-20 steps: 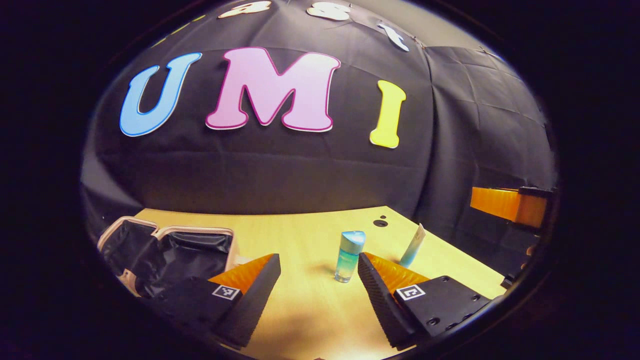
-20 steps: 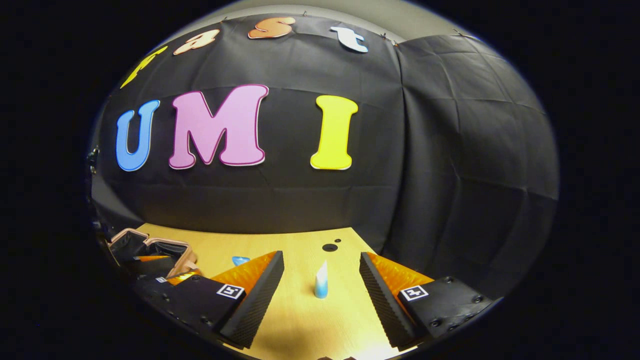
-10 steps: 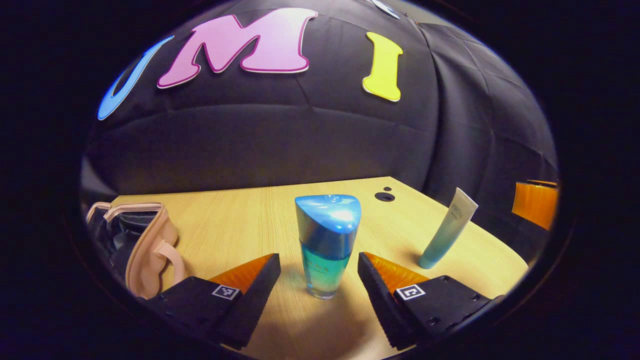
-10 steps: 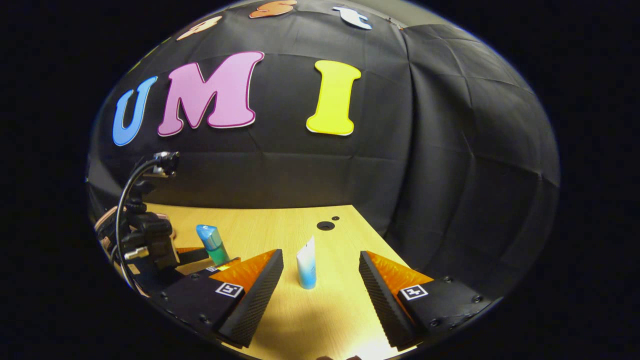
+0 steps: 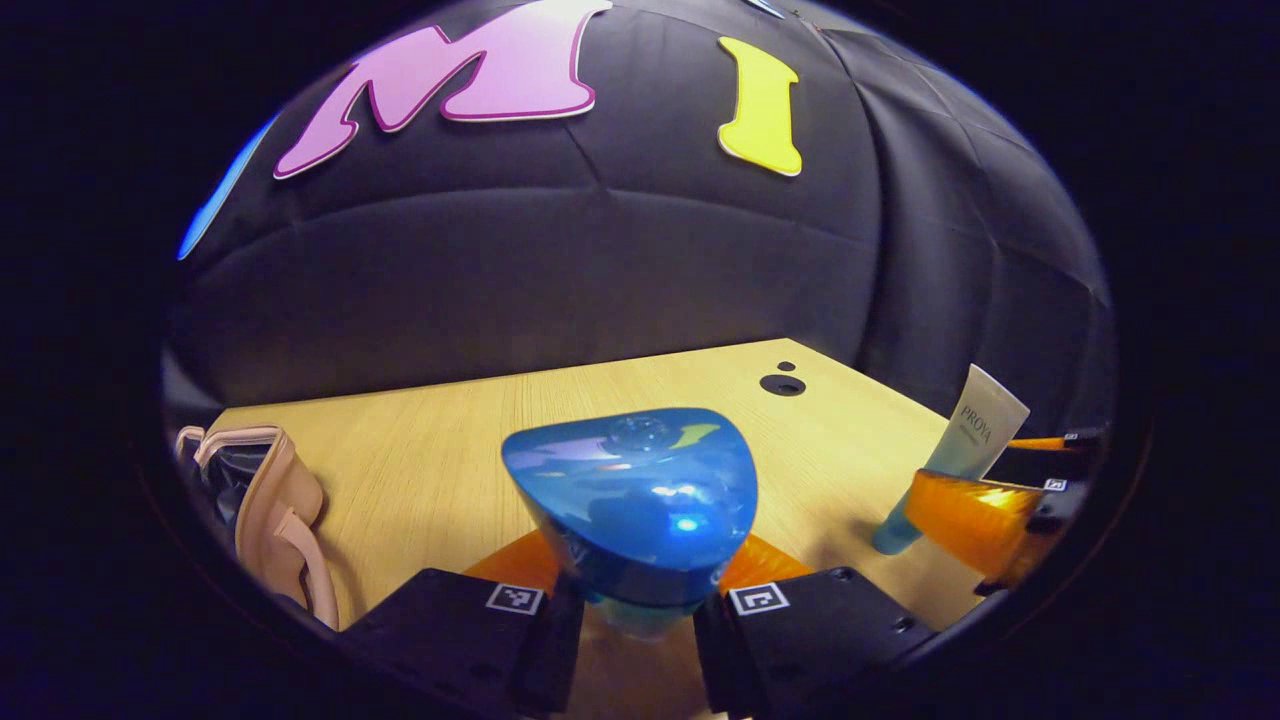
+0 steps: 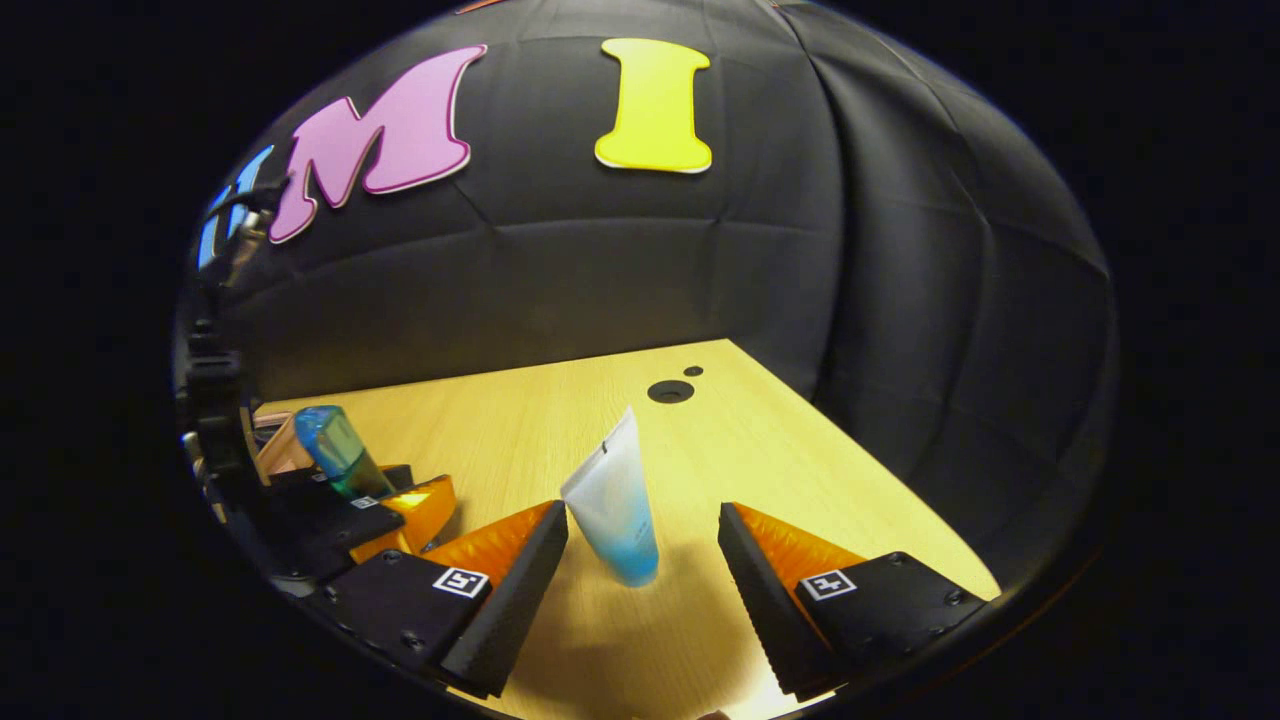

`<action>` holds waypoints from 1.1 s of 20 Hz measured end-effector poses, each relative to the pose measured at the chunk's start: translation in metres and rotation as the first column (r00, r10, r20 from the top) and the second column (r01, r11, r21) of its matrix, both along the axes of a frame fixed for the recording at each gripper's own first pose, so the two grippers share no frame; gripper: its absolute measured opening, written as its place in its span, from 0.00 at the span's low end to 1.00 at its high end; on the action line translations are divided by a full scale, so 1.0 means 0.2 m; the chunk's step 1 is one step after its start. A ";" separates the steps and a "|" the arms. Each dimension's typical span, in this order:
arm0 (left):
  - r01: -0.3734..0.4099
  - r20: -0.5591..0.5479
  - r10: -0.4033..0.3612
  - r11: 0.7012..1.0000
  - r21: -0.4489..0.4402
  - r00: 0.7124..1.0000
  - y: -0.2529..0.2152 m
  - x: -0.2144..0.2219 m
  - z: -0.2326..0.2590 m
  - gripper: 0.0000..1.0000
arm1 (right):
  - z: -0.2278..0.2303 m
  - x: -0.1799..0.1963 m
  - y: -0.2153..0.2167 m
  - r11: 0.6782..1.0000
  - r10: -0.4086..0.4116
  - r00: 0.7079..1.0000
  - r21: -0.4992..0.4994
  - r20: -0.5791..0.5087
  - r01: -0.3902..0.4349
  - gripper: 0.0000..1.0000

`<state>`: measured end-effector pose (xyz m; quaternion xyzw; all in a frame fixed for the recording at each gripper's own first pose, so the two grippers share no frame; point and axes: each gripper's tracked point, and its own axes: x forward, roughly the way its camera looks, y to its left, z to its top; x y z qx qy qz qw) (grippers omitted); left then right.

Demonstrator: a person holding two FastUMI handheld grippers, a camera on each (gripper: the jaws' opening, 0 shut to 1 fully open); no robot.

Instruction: First open the suitcase, pack the skin care products into it, and then close the suitcase.

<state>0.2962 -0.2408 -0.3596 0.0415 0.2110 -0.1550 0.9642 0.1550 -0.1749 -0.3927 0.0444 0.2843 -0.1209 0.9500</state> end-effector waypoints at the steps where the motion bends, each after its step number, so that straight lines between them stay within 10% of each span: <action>1: -0.002 -0.003 0.002 1.000 -0.001 1.000 0.01 0.00 0.00 0.53 | -0.05 0.02 -0.02 1.000 -0.011 1.000 -0.006 -0.019 0.011 0.96; 4: 0.010 0.000 -0.010 1.000 -0.002 1.000 0.01 -0.01 0.00 0.53 | -0.15 0.08 -0.06 0.999 -0.041 0.997 -0.028 -0.064 0.039 0.88; 8: 0.036 0.002 -0.036 0.999 -0.001 0.999 0.04 -0.03 0.00 0.53 | -0.19 0.12 -0.03 1.000 -0.018 0.997 -0.010 -0.078 0.017 0.38; 22: 0.058 0.084 -0.052 0.995 -0.075 0.995 0.28 -0.29 0.36 0.51 | 0.32 -0.03 0.21 0.986 0.145 0.989 -0.084 0.018 -0.143 0.33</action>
